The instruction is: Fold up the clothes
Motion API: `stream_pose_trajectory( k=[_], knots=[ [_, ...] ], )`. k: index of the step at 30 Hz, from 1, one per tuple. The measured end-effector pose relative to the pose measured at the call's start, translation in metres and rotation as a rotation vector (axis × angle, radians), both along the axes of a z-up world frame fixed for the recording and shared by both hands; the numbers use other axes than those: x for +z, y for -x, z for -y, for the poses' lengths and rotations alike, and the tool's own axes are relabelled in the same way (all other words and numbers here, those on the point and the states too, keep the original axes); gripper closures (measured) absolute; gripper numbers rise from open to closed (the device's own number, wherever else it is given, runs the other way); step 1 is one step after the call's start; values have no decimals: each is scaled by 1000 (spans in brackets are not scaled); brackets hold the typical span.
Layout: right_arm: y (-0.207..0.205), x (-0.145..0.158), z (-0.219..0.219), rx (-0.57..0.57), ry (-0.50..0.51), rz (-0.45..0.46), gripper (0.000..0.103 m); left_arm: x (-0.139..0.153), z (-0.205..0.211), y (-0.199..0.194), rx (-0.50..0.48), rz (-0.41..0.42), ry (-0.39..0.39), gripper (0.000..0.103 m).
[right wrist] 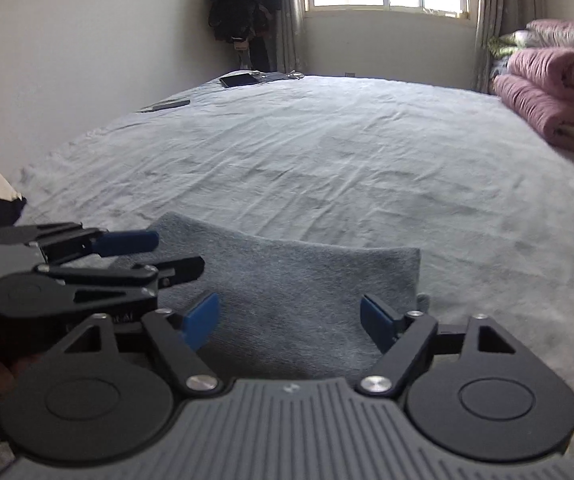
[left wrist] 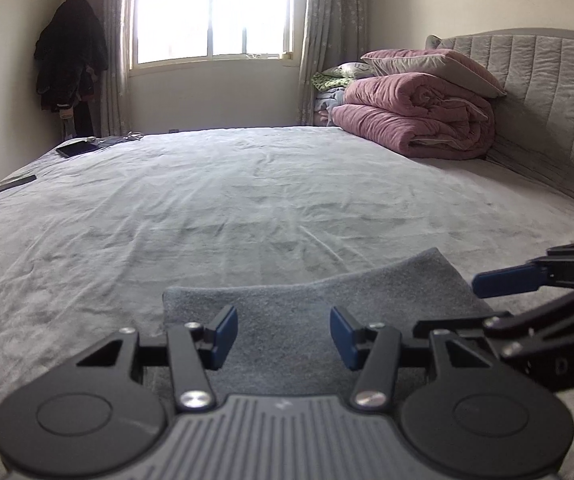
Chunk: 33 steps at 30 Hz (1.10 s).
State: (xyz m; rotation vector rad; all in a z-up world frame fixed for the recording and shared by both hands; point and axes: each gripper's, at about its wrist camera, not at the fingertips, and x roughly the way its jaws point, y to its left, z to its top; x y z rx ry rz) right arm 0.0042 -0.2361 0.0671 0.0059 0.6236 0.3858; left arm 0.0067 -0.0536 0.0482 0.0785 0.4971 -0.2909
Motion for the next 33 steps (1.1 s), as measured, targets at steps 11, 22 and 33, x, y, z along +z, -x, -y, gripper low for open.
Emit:
stream_pose_trajectory(
  k=[11, 22, 33],
  knots=[
    [-5, -35, -14, -29, 31, 7, 44, -23, -13, 0, 61, -83, 16, 48],
    [-4, -31, 5, -50, 86, 19, 34, -24, -28, -3, 60, -88, 49, 47],
    [-18, -31, 22, -75, 6, -56, 35, -21, -37, -5, 54, -113, 76, 47]
  ],
)
